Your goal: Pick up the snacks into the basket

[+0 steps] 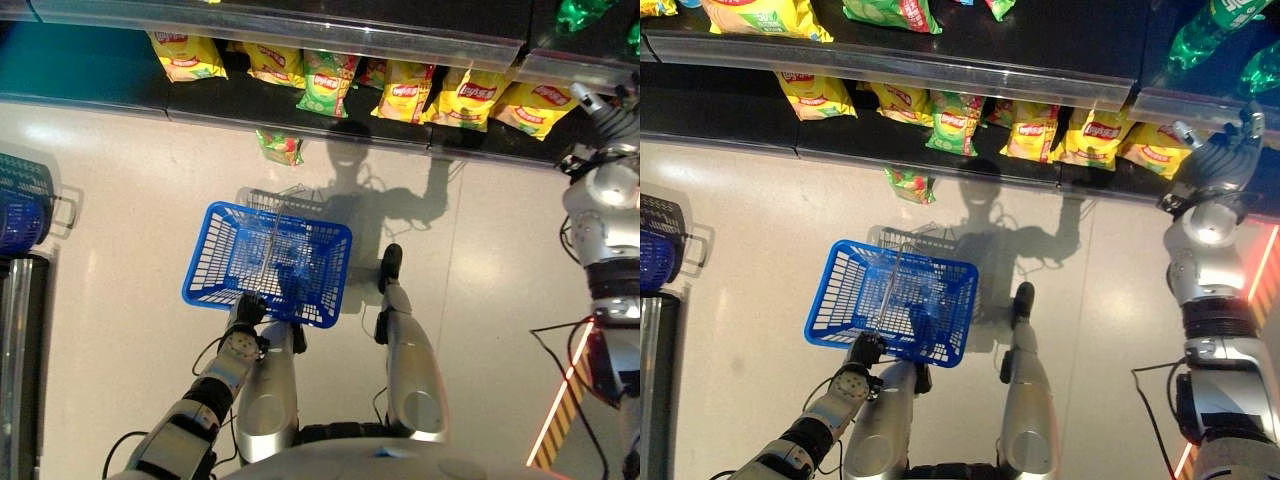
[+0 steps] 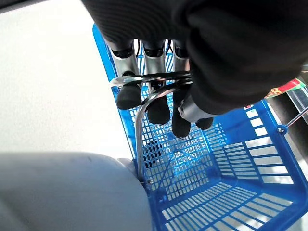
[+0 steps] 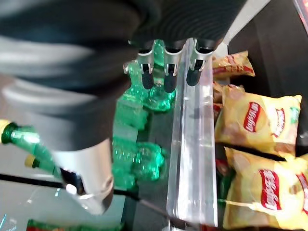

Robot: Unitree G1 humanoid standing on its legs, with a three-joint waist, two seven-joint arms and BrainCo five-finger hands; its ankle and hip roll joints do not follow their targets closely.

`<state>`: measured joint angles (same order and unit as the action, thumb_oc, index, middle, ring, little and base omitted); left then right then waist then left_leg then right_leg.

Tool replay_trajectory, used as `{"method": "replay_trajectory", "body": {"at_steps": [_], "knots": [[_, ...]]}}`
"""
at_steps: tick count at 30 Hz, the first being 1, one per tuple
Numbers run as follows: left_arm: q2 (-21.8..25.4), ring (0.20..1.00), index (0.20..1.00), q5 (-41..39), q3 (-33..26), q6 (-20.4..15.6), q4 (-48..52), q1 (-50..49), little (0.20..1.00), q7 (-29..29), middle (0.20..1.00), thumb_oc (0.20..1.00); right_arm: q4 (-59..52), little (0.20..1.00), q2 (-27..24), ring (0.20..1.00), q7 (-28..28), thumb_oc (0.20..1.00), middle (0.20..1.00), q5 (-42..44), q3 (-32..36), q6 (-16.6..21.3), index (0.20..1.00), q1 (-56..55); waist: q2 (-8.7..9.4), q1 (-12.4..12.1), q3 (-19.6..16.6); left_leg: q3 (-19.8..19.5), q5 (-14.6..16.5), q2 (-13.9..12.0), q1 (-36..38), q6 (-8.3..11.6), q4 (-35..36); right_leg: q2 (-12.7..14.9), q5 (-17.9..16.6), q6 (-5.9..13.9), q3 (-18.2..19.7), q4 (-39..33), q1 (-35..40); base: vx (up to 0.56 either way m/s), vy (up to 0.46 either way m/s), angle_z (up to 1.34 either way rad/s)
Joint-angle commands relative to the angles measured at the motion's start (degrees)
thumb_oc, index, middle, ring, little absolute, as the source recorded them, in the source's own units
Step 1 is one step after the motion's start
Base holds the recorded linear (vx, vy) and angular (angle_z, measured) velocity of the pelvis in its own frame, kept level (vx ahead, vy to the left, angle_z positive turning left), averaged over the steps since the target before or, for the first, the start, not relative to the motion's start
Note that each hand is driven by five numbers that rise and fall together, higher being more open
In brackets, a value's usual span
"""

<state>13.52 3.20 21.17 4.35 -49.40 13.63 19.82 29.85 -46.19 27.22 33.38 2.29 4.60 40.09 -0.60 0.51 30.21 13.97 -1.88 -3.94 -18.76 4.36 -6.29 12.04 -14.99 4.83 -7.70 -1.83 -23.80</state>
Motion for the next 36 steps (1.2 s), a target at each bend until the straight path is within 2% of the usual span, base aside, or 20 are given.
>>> {"method": "replay_trajectory", "body": {"at_steps": [1, 9, 12, 23, 28, 36], "knots": [[-0.98, 0.200, 0.200, 1.89, 2.05, 0.90, -3.77, -4.94, 0.200, 0.12, 0.200, 0.200, 1.12, 1.000, -6.57, 1.000, 0.64, 1.000, 1.000, -1.08, 0.27, 1.53, 1.000, 4.59, -3.37, 0.16, -3.38, -2.58, -1.06, 1.68, -3.31, -0.70, 0.54, 0.44, 10.14, 4.07, -1.35, 7.75, 2.71, 0.02, -0.042, -0.08], [-0.25, 0.200, 0.200, 2.29, 2.34, 0.92, -4.76, -4.64, 0.200, 0.43, 0.200, 0.200, 5.53, 1.000, -9.27, 1.000, 0.28, 1.000, 1.000, -2.65, -4.43, 0.31, 1.000, 10.60, -2.59, 0.12, -3.59, -2.70, -1.07, 1.08, -2.44, -0.48, 0.36, 0.05, 10.93, 3.59, -1.17, 8.58, 3.22, 0.02, -0.052, -0.01], [0.19, 0.200, 0.200, 1.71, 2.56, 0.79, -5.76, -4.37, 0.200, 1.09, 0.200, 0.200, 8.49, 1.000, -10.71, 1.000, -0.10, 1.000, 1.000, -2.69, -7.84, -0.14, 1.000, 15.64, -1.78, -0.32, -3.47, -2.88, -1.34, 0.80, -2.23, -0.29, 0.47, -0.13, 11.27, 3.32, -1.50, 9.20, 3.32, 0.01, -0.071, 0.01], [0.56, 0.200, 0.200, 0.96, 2.48, 0.62, -6.90, -5.20, 0.200, 2.10, 0.200, 0.200, 6.56, 1.000, -10.03, 1.000, 0.21, 1.000, 1.000, -2.76, -11.94, 0.40, 1.000, 21.54, -0.64, -1.33, -4.82, -4.21, -2.06, 0.36, -1.49, -0.10, 1.87, -0.54, 12.10, 2.73, -2.40, 10.08, 3.60, 0.02, -0.040, 0.03], [0.44, 0.200, 0.200, 1.05, 2.74, 0.73, -7.38, -5.26, 0.200, 2.29, 0.200, 0.200, 4.74, 1.000, -9.02, 1.000, 0.31, 1.000, 1.000, -2.90, -12.20, 0.67, 1.000, 21.88, -0.64, -1.74, -5.62, -4.71, -2.22, 0.31, -1.43, -0.01, 1.85, -0.56, 12.21, 2.59, -2.71, 10.28, 3.79, 0.00, -0.002, 0.01], [-0.20, 0.200, 0.200, 1.42, 2.05, 1.04, -8.33, -5.50, 0.200, 2.21, 0.200, 0.200, 0.47, 1.000, -4.41, 1.000, -0.19, 1.000, 1.000, -5.21, -8.41, 0.01, 1.000, 13.33, -0.68, -2.16, -6.54, -5.72, -2.49, 0.54, -0.83, -0.13, 2.07, -0.44, 12.11, 2.56, -3.48, 9.87, 5.13, -0.01, -0.002, 0.08]]}}
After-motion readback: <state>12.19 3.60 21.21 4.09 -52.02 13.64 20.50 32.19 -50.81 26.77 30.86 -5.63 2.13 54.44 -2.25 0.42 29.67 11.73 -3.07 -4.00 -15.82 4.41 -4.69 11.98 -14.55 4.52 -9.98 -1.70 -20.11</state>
